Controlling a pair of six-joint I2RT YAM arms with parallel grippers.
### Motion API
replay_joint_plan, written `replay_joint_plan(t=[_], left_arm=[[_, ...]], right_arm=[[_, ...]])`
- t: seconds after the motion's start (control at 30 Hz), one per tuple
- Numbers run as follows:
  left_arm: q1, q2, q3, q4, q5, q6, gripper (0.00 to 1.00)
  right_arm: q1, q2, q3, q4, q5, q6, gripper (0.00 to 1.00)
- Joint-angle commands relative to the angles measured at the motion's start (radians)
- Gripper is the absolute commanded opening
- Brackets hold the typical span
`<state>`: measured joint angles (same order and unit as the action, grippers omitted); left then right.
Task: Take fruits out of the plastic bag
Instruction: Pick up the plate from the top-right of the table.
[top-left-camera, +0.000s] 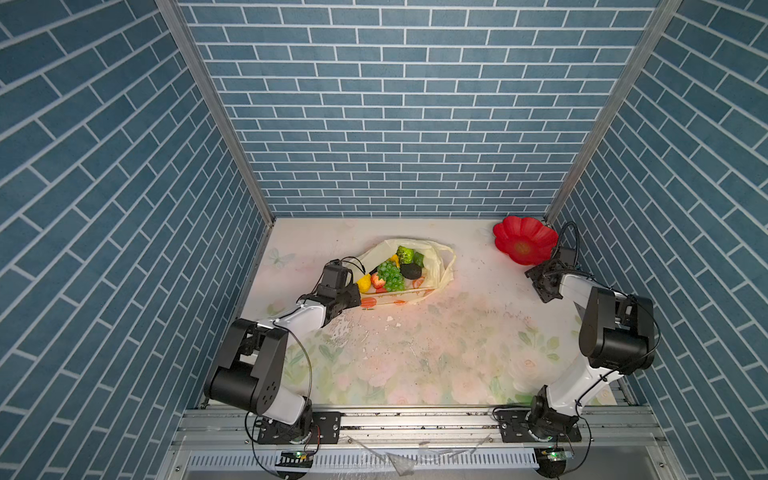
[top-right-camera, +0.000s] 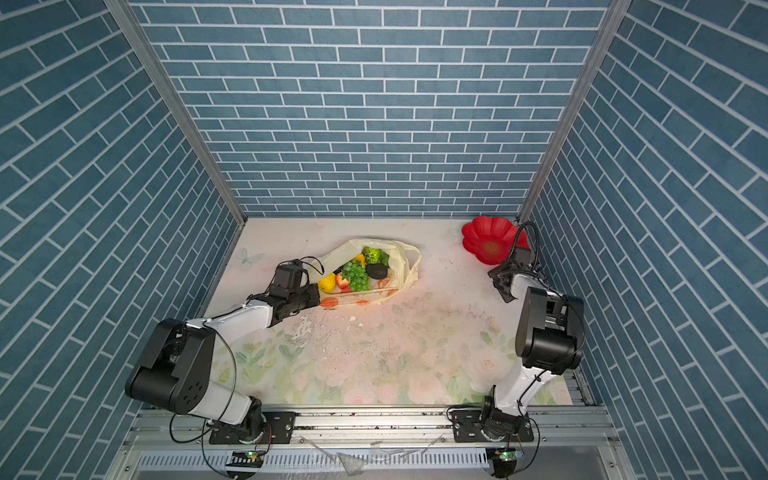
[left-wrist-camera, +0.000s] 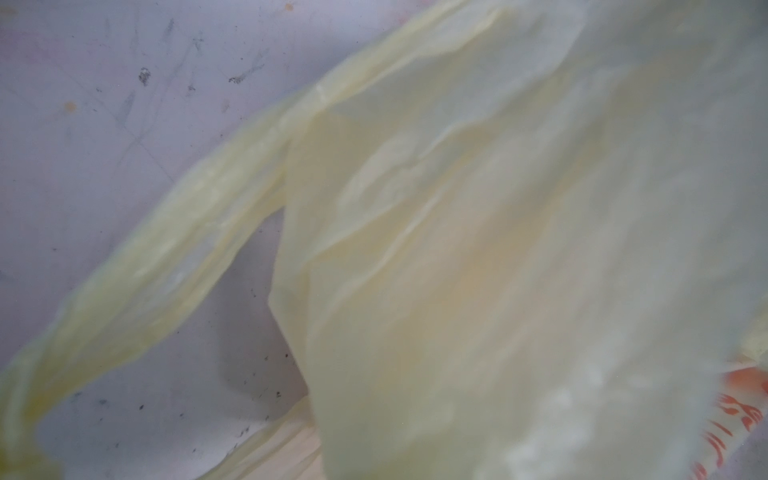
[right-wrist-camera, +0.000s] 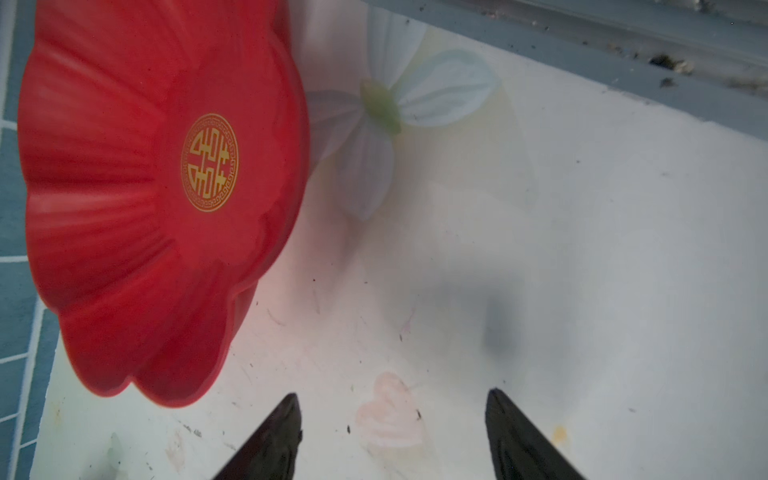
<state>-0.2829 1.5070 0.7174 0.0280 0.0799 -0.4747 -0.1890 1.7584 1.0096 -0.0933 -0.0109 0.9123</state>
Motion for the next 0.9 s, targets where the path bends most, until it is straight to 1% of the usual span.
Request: replay_joint_plan(t=[0.0,0.23,0.4,0.53,0.6,0.7,0.73,0.87], left_arm=[[-0.002,-0.014,-0.014,-0.003,0.005,0.004,0.02],[-0.001,-0.013,-0.013,-0.005,0.006,0.006,0.02],[-0.001,-0.01,-0.012,-0.003,0.008,0.005,0.02],[-0.001,-0.012,-0.013,-0.003,0.006,0.008,0.02],[-0.001,-0.011,-0.013,-0.003,0.005,0.007,0.02],[-0.001,-0.01,-0.012,-0.003,0.006,0.007,0.02],[-0.001,-0.01,-0.012,-0.003,0.006,0.008,0.02],[-0.001,-0.009,-0.012,-0.003,0.005,0.007,0.02]], right_arm=[[-0.017,0.022,0.064,0.035,-0.029,0.037,0.7],[-0.021,0.0,0.067,0.107,-0.059,0.026,0.72],[-0.021,0.044,0.126,0.087,-0.07,0.033,0.77],[-0.021,0.083,0.166,0.086,-0.07,0.042,0.85],[-0.021,0.113,0.201,0.066,-0.071,0.043,0.86],[-0.02,0.152,0.239,0.055,-0.07,0.05,0.86],[-0.021,0.165,0.251,0.058,-0.1,0.055,0.85],[-0.02,0.218,0.303,0.05,-0.119,0.063,0.79]])
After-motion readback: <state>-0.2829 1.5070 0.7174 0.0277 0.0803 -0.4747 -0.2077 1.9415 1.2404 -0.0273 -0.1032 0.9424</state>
